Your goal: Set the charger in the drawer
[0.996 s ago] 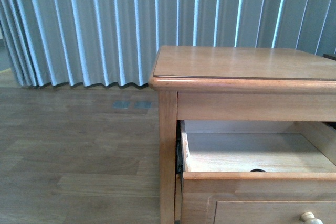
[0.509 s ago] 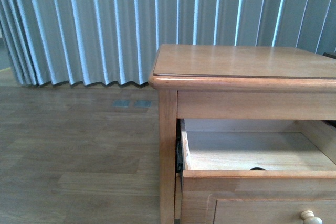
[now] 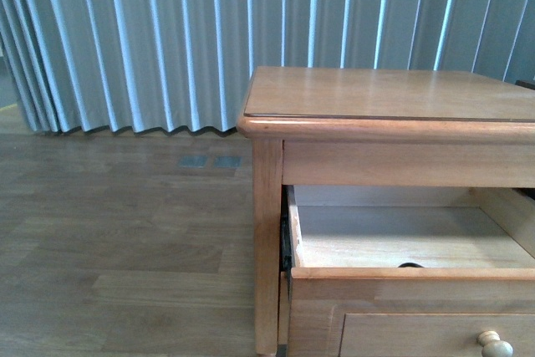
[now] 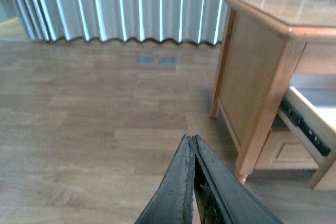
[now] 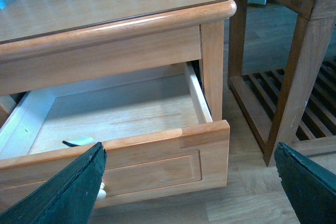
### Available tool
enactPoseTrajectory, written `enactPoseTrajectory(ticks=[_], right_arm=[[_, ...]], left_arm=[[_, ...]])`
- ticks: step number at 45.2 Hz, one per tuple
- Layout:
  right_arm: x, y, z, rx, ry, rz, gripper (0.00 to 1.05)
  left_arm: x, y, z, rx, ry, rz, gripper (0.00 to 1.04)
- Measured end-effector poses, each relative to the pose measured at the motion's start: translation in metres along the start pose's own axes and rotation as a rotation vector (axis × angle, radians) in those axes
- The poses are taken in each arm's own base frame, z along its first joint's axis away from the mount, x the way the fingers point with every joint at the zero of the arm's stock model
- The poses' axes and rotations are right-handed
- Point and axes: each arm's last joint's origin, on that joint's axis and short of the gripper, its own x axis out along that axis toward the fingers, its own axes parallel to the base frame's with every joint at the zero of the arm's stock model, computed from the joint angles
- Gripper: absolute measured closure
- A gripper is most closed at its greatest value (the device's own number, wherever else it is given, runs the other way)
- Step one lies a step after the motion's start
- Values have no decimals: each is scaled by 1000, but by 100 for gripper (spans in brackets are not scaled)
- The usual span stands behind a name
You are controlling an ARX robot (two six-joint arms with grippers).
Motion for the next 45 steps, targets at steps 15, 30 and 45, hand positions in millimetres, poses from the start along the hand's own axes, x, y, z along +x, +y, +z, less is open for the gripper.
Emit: enactPoseTrajectory(ticks=[15,30,45], right_arm=[[0,0,0,0,0,0,8],[8,0,-5,-193,-135,164,8],[55,11,-38,-352,117,178,8]], left_arm=[[-1,0,0,0,-8,0,101],[-1,0,1,0,-8,0,39],[-1,0,1,2,-9,0,6]])
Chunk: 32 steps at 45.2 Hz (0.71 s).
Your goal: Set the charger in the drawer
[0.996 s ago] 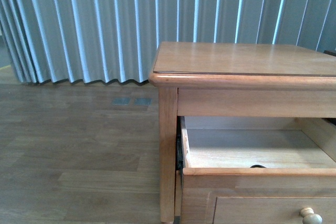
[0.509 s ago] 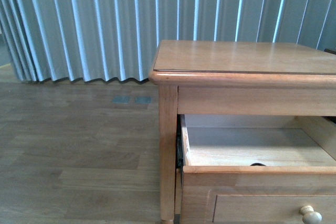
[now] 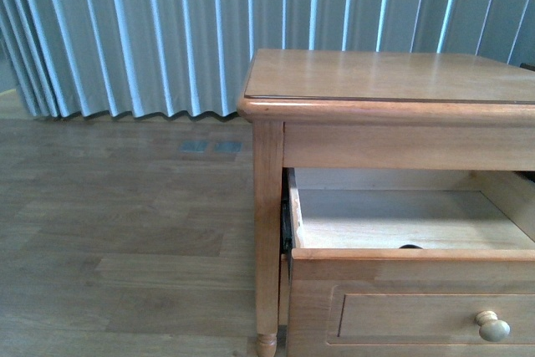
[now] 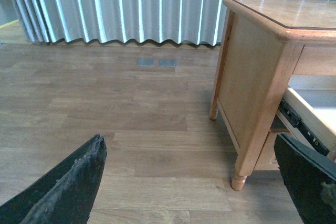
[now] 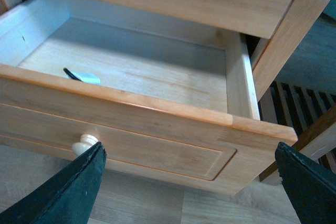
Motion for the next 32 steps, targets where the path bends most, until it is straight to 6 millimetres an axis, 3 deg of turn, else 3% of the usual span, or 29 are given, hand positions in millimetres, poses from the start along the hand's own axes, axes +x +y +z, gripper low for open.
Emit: enactPoseTrajectory(ticks=[20,32], right_arm=[[76,9,-35,-53,170,15,8],[106,25,-24,-62,145,35,8]], left_arm=[[0,0,0,0,0,0,6],[0,0,0,0,0,0,6]])
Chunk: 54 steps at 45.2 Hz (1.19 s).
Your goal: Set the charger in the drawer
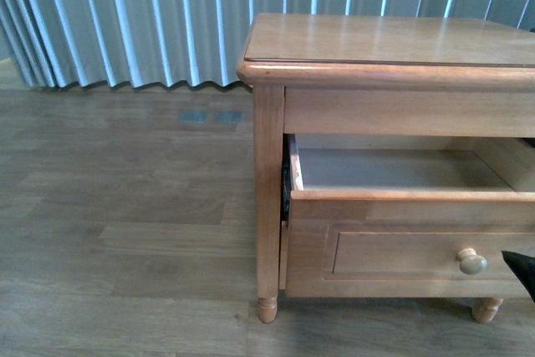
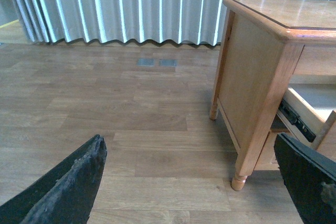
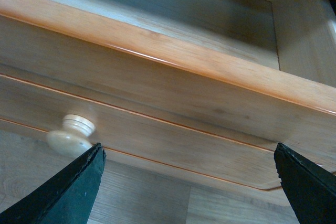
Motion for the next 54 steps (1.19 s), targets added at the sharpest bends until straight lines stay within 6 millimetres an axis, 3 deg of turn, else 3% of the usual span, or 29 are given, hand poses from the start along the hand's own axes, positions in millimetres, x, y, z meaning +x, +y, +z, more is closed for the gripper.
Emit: enactPoseTrajectory(ticks=[33,44,54], right_arm=[[114,25,57,51,-72,-50,8],[125,29,54,75,-46,-66,8],[115,19,53,87,-67,-29,8]], left_arm=[[0,0,0,0,0,0,6],[0,0,0,0,0,0,6],[0,0,0,0,0,0,6]])
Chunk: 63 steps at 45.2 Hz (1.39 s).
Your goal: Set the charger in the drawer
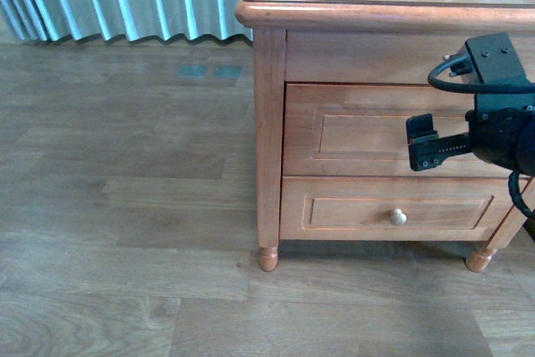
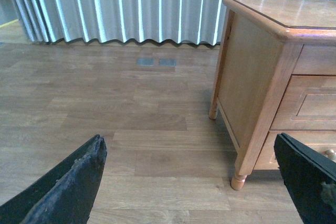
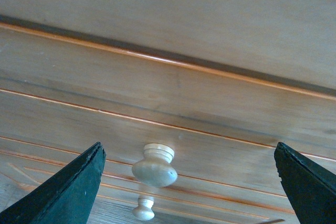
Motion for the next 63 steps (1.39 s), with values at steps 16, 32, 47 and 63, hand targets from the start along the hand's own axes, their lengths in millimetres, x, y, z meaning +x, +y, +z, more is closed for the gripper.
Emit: enactPoseTrajectory(ticks=[16,32,47,63], right_arm=[[-93,-40,6,31,-56,16,8],[-195,-86,17,188,-114,-60,8],[-201,-87,18,216,-149,-92,11],[-239,-31,-1,171,-319,-155,82]], left_arm=[[0,0,0,0,0,0,6],[0,0,0,0,0,0,6],[0,0,0,0,0,0,6],[0,0,0,0,1,0,6]])
